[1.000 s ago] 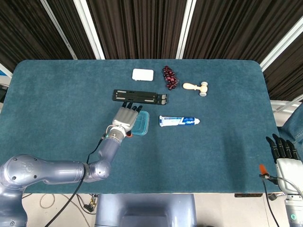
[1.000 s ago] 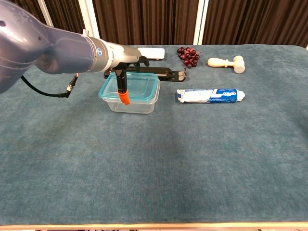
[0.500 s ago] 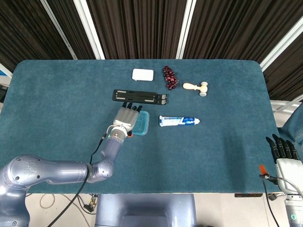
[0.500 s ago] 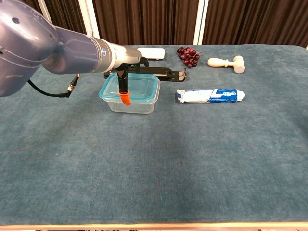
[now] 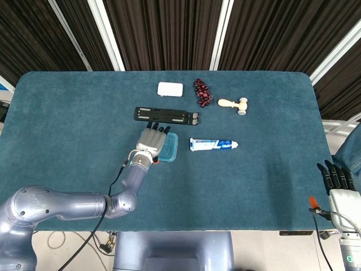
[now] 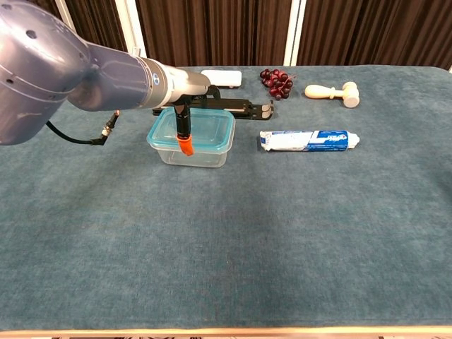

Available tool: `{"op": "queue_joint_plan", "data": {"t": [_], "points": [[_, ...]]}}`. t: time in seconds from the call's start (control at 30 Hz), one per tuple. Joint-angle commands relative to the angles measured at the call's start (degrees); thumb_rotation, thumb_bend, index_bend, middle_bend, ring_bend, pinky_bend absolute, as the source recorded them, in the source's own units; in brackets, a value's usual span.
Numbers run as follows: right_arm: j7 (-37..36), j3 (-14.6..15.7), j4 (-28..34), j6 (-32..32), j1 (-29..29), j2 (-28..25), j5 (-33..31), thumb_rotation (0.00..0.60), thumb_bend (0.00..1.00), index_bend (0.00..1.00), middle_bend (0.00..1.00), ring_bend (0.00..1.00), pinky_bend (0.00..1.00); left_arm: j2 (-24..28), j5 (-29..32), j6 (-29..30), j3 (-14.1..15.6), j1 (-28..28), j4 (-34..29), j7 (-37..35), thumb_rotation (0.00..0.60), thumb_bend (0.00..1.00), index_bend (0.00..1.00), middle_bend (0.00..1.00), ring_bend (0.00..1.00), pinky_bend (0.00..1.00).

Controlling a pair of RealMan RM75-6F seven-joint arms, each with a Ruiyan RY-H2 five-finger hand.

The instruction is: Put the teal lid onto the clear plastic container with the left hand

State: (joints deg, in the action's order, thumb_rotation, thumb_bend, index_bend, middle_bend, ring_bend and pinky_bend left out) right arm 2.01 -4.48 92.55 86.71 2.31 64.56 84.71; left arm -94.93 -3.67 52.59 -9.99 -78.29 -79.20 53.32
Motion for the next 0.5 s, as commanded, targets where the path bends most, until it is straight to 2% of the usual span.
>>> {"op": "queue_joint_plan", "data": {"t": [0.03, 0.5], "points": [[-0.02, -0.02, 0.01, -0.03, 0.01, 0.01, -0.04, 0.600, 0.36, 0.07, 0.00, 0.01, 0.00, -0.13, 0.07, 0.13, -0.08, -0.06, 0.00, 0.36, 0.600, 0.34, 0.03, 0.26, 0.00, 0.00], [0.11, -0.07, 0.07, 0.04, -0.03, 0.04, -0.12, 0.600, 0.36, 0.07, 0.00, 0.01, 0.00, -0.24, -0.35, 0.56, -0.31, 0.50, -0.34, 1.19, 0.600, 0.34, 0.03, 0.26, 0.00, 0.00]]}}
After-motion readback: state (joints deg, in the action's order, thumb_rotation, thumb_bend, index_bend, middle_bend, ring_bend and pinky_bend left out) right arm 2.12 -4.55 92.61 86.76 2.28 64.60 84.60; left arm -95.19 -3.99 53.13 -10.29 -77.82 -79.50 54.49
